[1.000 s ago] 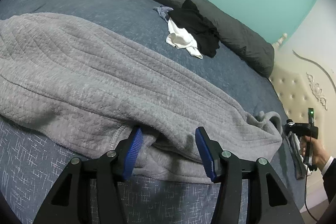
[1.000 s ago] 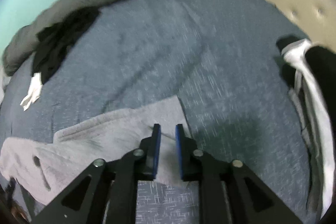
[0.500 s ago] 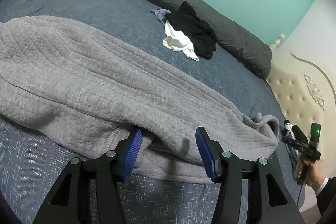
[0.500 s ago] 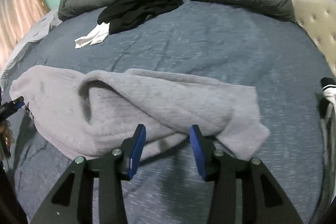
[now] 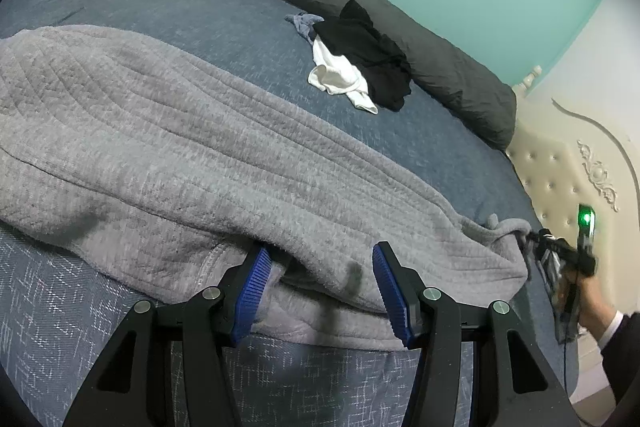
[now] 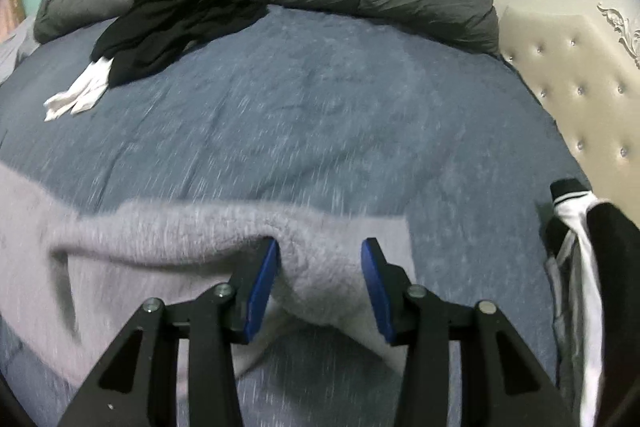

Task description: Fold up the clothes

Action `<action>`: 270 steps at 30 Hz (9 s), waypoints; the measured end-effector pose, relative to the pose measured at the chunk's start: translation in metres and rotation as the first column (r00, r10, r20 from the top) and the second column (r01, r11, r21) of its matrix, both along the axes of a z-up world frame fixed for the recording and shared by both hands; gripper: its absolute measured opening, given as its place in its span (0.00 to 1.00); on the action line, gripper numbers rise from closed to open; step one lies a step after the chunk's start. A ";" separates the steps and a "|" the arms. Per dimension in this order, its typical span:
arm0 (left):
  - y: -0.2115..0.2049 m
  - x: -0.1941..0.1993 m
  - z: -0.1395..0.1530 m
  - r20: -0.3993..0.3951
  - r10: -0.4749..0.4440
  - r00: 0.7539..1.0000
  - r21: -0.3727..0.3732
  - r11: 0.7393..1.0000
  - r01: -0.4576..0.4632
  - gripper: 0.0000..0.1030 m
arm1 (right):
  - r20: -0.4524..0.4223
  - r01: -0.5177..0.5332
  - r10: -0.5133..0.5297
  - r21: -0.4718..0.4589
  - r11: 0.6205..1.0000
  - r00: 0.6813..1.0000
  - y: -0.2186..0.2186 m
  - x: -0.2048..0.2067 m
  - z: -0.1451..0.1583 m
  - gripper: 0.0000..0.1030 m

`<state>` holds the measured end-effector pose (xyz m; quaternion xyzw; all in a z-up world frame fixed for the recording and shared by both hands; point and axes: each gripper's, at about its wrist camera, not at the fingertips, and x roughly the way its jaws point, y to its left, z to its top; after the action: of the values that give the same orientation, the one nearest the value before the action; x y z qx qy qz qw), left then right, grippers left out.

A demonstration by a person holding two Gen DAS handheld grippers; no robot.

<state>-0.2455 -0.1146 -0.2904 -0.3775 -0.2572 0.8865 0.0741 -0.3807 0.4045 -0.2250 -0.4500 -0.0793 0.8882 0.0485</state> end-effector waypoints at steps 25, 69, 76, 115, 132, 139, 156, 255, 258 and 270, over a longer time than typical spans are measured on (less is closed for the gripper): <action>0.005 0.000 0.000 0.003 -0.007 1.000 -0.011 1.000 0.007 0.55 | -0.103 0.070 -0.102 -0.279 0.958 0.989 0.102 0.062 -0.014 0.43; 0.012 -0.003 -0.008 0.019 -0.034 0.999 -0.105 0.994 0.036 0.56 | -0.123 0.241 -0.345 -0.503 0.830 0.931 0.123 -0.001 -0.032 0.04; 0.009 0.000 -0.003 0.011 -0.030 0.999 -0.088 0.996 0.031 0.56 | -0.056 0.268 -0.346 -0.522 0.810 0.937 0.120 0.022 -0.012 0.04; 0.012 0.000 -0.005 0.015 -0.034 0.999 -0.096 0.995 0.036 0.56 | 0.095 0.371 -0.465 -0.748 0.550 0.880 0.134 0.034 -0.080 0.57; 0.011 -0.003 -0.007 0.018 -0.036 0.999 -0.096 0.995 0.037 0.56 | -0.094 0.286 -0.478 -0.696 0.658 0.873 0.133 0.038 -0.023 0.13; 0.010 -0.002 -0.006 0.016 -0.032 0.999 -0.087 0.996 0.034 0.56 | -0.152 0.271 -0.468 -0.645 0.714 0.870 0.170 0.086 0.038 0.12; 0.009 -0.003 -0.007 0.022 -0.033 0.999 -0.089 0.995 0.034 0.56 | -0.002 0.432 -0.506 -0.516 0.740 0.863 0.194 0.094 -0.034 0.24; -0.015 0.015 0.024 -0.061 -0.002 0.998 -0.066 0.998 -0.002 0.61 | 0.206 0.482 -0.480 -0.665 0.571 0.853 0.105 0.147 -0.059 0.22; -0.014 0.015 0.025 -0.063 -0.005 0.998 -0.070 0.998 0.001 0.61 | 0.172 0.457 -0.486 -0.691 0.561 0.857 0.109 0.156 -0.051 0.32; -0.015 0.016 0.024 -0.058 0.000 0.998 -0.075 0.997 -0.004 0.61 | 0.076 0.488 -0.581 -0.637 0.597 0.810 0.123 0.157 -0.037 0.32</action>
<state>-0.2295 -0.1299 -0.2667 -0.3538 -0.2219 0.9062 0.0666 -0.2233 0.5274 -0.2623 -0.3788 0.3643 0.8346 0.1650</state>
